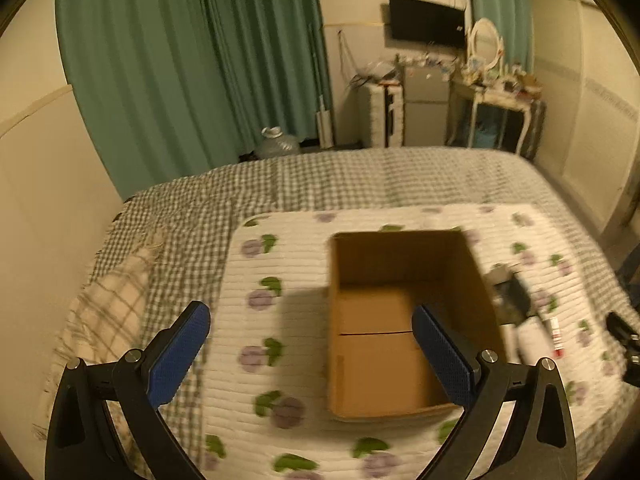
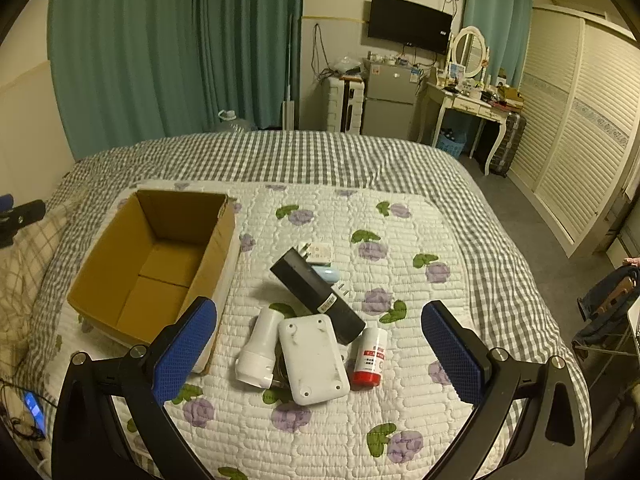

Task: Organize rigid objects
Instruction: 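Reach the right gripper to the white rectangular device and grasp it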

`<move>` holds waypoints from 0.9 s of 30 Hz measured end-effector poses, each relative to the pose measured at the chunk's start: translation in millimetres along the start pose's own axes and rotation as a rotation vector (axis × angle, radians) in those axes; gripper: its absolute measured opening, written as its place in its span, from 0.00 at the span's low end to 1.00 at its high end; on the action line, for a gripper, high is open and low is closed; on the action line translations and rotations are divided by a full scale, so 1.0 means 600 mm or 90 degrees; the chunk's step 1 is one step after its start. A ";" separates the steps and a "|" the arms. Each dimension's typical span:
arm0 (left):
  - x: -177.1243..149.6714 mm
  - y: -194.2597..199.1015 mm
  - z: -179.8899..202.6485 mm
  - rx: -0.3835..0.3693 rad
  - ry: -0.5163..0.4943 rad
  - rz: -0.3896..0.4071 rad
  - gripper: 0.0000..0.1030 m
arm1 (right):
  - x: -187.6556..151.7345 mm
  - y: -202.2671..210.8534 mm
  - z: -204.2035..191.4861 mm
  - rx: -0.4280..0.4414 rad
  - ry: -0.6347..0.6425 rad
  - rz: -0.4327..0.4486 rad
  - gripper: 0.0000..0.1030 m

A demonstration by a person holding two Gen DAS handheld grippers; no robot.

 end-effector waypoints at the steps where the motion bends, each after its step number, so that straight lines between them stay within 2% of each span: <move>1: -0.001 -0.012 -0.006 0.001 0.000 -0.010 0.92 | -0.002 -0.006 -0.001 0.000 0.002 -0.005 1.00; 5: -0.016 -0.084 -0.017 -0.038 0.017 -0.079 0.83 | -0.012 -0.041 -0.011 -0.002 0.014 -0.033 1.00; 6: -0.022 -0.102 -0.014 -0.046 0.017 -0.095 0.78 | -0.015 -0.051 -0.013 -0.003 0.017 -0.041 1.00; 11: -0.045 -0.160 0.008 -0.074 0.007 -0.147 0.63 | -0.032 -0.084 -0.010 -0.010 0.021 -0.062 1.00; 13: -0.049 -0.172 0.012 -0.074 0.001 -0.155 0.42 | -0.037 -0.093 -0.007 -0.012 0.020 -0.069 1.00; 17: -0.051 -0.185 0.014 -0.077 -0.002 -0.166 0.28 | -0.043 -0.106 -0.002 -0.010 0.015 -0.073 1.00; 18: -0.051 -0.184 0.018 -0.073 -0.012 -0.166 0.20 | -0.044 -0.108 -0.001 -0.009 0.016 -0.073 1.00; 21: -0.051 -0.183 0.030 -0.078 -0.036 -0.174 0.06 | -0.048 -0.109 0.003 -0.010 0.018 -0.072 1.00; 27: -0.046 -0.186 0.044 -0.055 -0.078 -0.189 0.06 | -0.058 -0.122 0.013 -0.003 0.013 -0.076 1.00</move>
Point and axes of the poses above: each gripper's, at about its wrist camera, not at the fingertips, and y roughly against the way its jaws point, z to its right, x to its top, the point moved 3 cm from there along -y, roughly the way its jaws point, and after that the axes turned 3 degrees about -x, right-handed, at the moved point
